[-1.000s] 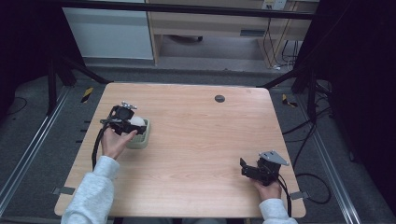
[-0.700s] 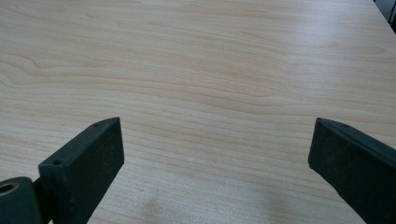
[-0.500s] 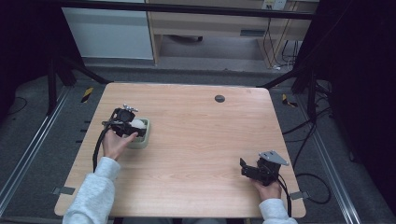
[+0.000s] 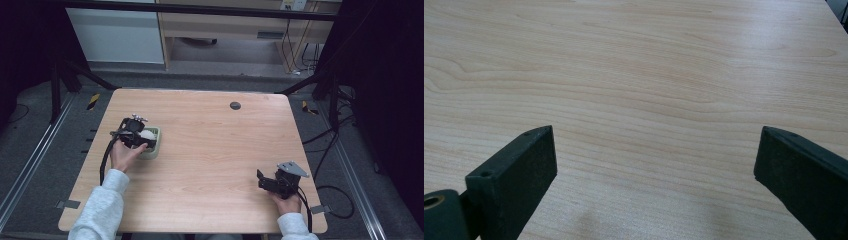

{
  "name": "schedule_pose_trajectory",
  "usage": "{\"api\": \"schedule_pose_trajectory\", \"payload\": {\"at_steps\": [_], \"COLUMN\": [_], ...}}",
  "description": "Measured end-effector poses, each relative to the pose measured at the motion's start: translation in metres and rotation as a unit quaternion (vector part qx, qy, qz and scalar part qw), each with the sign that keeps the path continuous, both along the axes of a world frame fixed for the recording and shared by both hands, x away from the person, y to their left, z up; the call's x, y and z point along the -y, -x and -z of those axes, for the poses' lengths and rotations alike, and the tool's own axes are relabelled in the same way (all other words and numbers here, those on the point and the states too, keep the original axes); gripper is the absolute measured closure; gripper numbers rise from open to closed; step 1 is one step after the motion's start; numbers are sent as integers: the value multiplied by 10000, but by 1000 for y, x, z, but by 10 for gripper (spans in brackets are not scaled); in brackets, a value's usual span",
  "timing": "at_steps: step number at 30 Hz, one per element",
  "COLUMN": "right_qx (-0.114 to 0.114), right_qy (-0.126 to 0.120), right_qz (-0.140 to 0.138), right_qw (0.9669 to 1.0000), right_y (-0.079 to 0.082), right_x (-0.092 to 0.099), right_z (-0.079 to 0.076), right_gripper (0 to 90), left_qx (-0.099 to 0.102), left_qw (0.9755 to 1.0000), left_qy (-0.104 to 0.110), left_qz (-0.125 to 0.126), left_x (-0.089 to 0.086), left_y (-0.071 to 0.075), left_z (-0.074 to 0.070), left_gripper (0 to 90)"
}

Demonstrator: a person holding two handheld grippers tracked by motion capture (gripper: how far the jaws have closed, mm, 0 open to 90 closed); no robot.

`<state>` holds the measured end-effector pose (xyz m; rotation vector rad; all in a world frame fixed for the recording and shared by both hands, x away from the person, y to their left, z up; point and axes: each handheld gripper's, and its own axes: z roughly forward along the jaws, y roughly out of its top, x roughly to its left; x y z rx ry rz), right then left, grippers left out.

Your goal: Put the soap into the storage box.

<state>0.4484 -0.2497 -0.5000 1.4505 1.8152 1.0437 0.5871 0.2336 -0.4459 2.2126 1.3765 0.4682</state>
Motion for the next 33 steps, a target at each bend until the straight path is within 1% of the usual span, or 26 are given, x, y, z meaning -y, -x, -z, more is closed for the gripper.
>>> {"api": "schedule_pose_trajectory", "payload": {"at_steps": [3, 7, 16, 21, 27, 33], "right_qx": [-2, 0, 0, -7, -14, -22], "right_qy": [-1, 3, 24, 31, 24, 26], "right_qz": [-1, -6, -6, -16, -21, -19], "right_qw": [10000, 10000, 10000, 10000, 10000, 10000], "right_y": [0, 0, 0, 0, 0, 0], "right_x": [0, 0, 0, 0, 0, -1], "right_z": [0, 0, 0, 1, 1, 1], "right_gripper": [38, 39, 39, 38, 38, 38], "left_qx": [-6, -79, -84, -119, -152, -138], "left_qw": [10000, 10000, 10000, 9999, 9999, 9999], "left_qy": [-3, -18, 20, 7, 43, 53], "left_qz": [-5, 12, 24, 30, 28, 37], "left_x": [-1, -2, -3, -2, -2, -3], "left_y": [0, 1, 1, 1, 0, 0], "left_z": [1, 4, 6, 7, 9, 9], "left_gripper": [226, 226, 226, 226, 226, 225]}}
